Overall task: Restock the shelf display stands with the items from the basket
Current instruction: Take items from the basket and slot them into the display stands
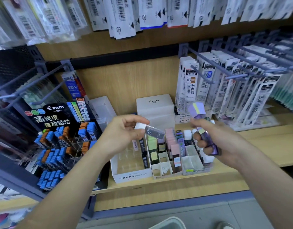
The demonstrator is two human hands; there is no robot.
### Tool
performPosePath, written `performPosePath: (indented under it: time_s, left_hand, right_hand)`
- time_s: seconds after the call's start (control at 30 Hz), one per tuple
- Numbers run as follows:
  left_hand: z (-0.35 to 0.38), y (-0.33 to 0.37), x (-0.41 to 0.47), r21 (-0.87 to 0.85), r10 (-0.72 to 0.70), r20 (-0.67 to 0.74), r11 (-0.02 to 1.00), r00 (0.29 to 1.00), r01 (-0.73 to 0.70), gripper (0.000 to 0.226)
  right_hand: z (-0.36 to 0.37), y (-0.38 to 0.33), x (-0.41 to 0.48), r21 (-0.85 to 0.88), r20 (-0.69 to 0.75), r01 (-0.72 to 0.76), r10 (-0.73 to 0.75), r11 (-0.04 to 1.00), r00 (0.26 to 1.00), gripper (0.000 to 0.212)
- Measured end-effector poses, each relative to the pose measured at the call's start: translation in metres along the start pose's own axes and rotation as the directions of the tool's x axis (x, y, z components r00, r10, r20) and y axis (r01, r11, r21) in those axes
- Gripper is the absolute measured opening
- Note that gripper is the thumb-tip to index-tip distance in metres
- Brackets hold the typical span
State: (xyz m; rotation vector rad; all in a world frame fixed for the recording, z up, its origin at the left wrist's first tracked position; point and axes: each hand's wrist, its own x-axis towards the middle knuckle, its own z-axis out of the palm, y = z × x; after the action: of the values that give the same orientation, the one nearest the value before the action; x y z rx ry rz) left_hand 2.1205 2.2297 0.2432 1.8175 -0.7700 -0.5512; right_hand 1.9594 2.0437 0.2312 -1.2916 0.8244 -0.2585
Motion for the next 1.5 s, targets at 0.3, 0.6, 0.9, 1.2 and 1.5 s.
performPosePath:
  time_s: [0.3,0.6,0.9,1.2,1.5]
  left_hand:
    - [0.05,0.012,0.025,0.154,0.127,0.008,0.98,0.992,-0.127,0.016]
    - [0.113,0.007,0.069,0.519,0.202,0.061,0.83,0.977,-0.204,0.021]
    - [0.143,-0.009,0.084,0.729,0.238,0.142,0.631,0.961,-0.264,0.021]
    - [0.152,-0.013,0.086,0.881,0.254,0.23,0.356,0.939,-0.312,0.018]
    - [0.127,0.045,0.048,-0.076,-0.028,0.113,0.996,0.993,0.037,0.022]
  right_hand:
    - [-0.04,0.007,0.002,-0.004,-0.031,-0.011,0.011,1.0,0.999,0.013]
    - [-0.057,0.013,0.002,-0.04,-0.046,0.038,-0.039,0.998,0.998,0.009]
    - [-0.065,0.013,0.0,-0.03,-0.007,0.011,-0.012,0.999,1.0,0.014]
    - [-0.06,0.013,-0.004,-0.04,0.07,0.022,-0.019,0.999,0.997,0.013]
    - [-0.046,0.013,-0.009,-0.116,0.164,0.066,-0.047,0.991,0.985,0.019]
